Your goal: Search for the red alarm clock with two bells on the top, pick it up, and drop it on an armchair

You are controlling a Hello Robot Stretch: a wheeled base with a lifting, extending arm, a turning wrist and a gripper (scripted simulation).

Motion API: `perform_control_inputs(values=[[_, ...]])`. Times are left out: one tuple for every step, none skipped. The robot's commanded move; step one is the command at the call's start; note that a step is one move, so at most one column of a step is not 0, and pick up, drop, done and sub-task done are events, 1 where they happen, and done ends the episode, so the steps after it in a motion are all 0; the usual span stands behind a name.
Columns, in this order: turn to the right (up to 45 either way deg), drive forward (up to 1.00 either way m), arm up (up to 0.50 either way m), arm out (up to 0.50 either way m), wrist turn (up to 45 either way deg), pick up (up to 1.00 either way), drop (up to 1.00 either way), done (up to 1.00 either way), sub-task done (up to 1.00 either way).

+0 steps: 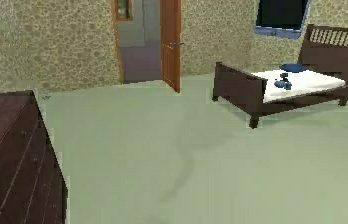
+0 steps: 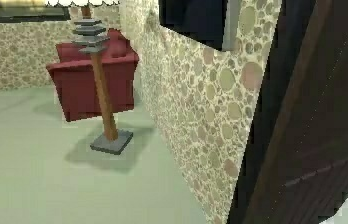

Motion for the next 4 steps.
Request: perform_control_inputs(values=[[45.0,0.0,0.0,0.0,0.0,0.0,0.0,0.0,0.0],[21.0,0.0,0.0,0.0,0.0,0.0,0.0,0.0,0.0],[0.0,0.25,0.0,0.0,0.0,0.0,0.0,0.0,0.0],[-45.0,0.0,0.0,0.0,0.0,0.0,0.0,0.0,0.0]])
